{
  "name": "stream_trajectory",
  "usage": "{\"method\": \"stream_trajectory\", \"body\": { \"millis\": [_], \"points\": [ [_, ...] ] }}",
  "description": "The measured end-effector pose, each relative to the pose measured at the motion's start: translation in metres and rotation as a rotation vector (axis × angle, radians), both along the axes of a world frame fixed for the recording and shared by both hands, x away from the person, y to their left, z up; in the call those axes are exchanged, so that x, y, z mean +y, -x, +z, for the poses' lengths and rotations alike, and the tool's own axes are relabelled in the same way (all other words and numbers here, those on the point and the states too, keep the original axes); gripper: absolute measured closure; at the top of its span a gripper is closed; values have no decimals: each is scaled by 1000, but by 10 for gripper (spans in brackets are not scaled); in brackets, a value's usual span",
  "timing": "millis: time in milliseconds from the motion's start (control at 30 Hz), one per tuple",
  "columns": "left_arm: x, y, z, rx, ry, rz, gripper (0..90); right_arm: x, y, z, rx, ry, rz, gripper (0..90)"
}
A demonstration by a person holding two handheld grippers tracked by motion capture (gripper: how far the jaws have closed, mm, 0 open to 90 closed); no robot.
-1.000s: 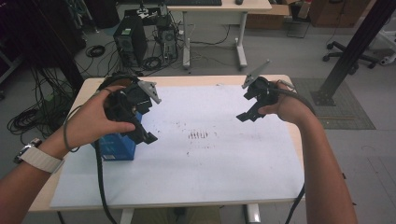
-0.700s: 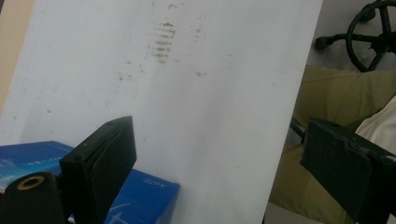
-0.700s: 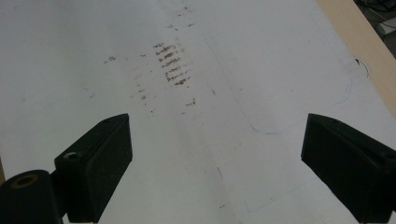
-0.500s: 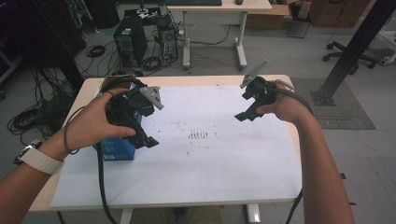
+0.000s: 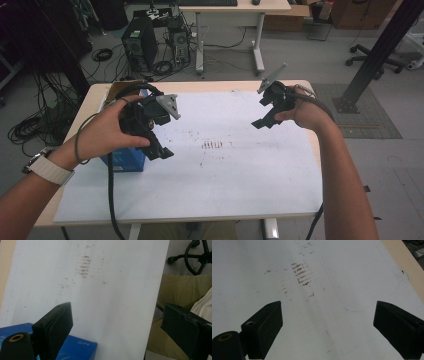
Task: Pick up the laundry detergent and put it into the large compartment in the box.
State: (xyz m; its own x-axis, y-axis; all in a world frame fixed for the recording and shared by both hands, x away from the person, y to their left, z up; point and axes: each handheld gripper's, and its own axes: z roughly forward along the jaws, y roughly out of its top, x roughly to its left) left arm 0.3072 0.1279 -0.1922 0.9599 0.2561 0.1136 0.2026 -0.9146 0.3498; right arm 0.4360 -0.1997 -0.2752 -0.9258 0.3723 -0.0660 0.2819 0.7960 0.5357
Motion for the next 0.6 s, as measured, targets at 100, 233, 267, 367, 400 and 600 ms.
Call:
{"method": "stream_trajectory", "body": {
  "millis": [100, 233, 267, 367, 400, 600],
  "points": [
    [0, 0, 0, -2, -4, -1, 106, 1, 0, 0, 1, -2, 1, 90],
    [1, -1, 0, -2, -2, 6, 106, 1, 1, 0, 1, 1, 1, 90],
    [2, -1, 0, -2, -1, 8, 106, 1, 1, -1, 2, -2, 1, 90],
    [3, -1, 0, -1, 0, 12, 106, 2, 1, -1, 2, 2, 3, 89],
    [3, -1, 0, -2, 1, 12, 106, 2, 1, -1, 2, 0, 3, 89],
    [4, -2, 1, -2, 4, 17, 106, 1, 2, -1, -1, -3, -1, 88]
  ]
}}
